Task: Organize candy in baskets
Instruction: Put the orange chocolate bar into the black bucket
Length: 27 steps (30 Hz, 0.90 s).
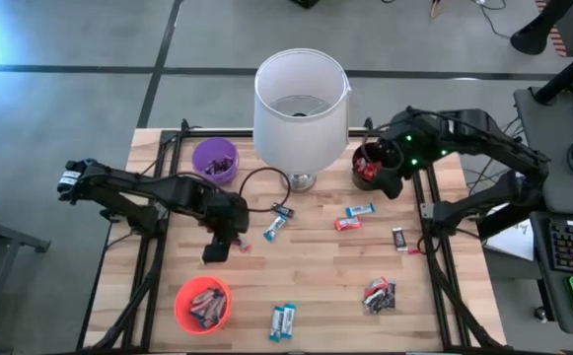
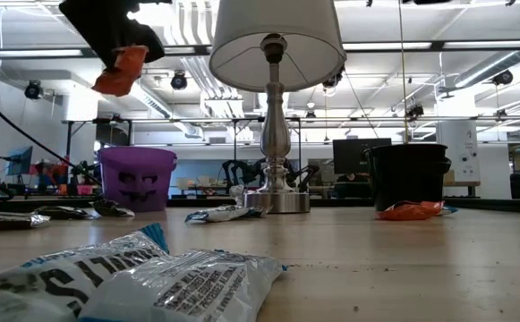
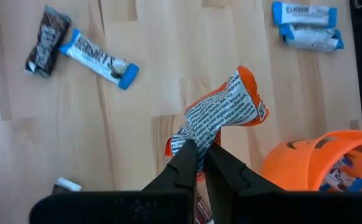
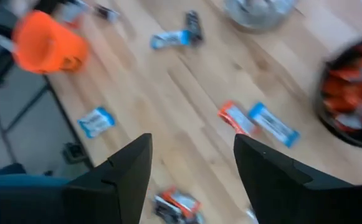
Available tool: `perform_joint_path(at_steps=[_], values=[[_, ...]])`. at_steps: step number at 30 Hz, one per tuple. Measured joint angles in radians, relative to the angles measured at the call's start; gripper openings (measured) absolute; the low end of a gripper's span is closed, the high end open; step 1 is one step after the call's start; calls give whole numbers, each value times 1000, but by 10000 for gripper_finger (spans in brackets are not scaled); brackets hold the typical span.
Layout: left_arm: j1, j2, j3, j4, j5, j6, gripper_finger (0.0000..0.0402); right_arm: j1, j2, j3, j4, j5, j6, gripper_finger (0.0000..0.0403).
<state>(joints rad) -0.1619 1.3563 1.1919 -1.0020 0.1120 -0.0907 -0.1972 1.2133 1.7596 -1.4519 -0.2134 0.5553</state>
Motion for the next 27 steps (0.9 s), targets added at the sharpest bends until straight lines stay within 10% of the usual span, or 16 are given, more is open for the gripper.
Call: perform_joint_path(at_steps=[27], values=[[0,0,167,28,-24,55,0,364,356,1,650,97,-120,219]])
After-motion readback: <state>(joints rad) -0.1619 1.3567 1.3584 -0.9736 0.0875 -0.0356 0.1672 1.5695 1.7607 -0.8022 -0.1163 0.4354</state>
